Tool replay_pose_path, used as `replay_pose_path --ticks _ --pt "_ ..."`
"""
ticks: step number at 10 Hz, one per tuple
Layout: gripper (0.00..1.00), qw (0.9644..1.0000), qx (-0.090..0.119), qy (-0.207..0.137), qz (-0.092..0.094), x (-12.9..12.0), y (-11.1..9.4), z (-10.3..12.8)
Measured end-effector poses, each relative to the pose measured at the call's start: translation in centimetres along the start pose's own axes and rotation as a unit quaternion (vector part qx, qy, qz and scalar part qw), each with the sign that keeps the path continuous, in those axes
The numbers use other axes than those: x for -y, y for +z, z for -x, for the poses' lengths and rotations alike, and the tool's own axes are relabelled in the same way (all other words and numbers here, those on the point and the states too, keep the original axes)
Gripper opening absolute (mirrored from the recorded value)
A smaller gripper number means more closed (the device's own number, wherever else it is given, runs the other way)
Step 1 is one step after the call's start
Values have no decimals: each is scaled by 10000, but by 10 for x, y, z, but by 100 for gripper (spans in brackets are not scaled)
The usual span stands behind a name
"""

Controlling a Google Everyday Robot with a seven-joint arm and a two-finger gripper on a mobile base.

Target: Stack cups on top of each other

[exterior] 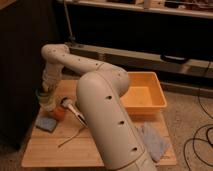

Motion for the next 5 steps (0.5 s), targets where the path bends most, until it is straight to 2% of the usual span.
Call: replay_pose_path --ticks 5 --pt "78 9999 -113 40 -32 9 1 -6"
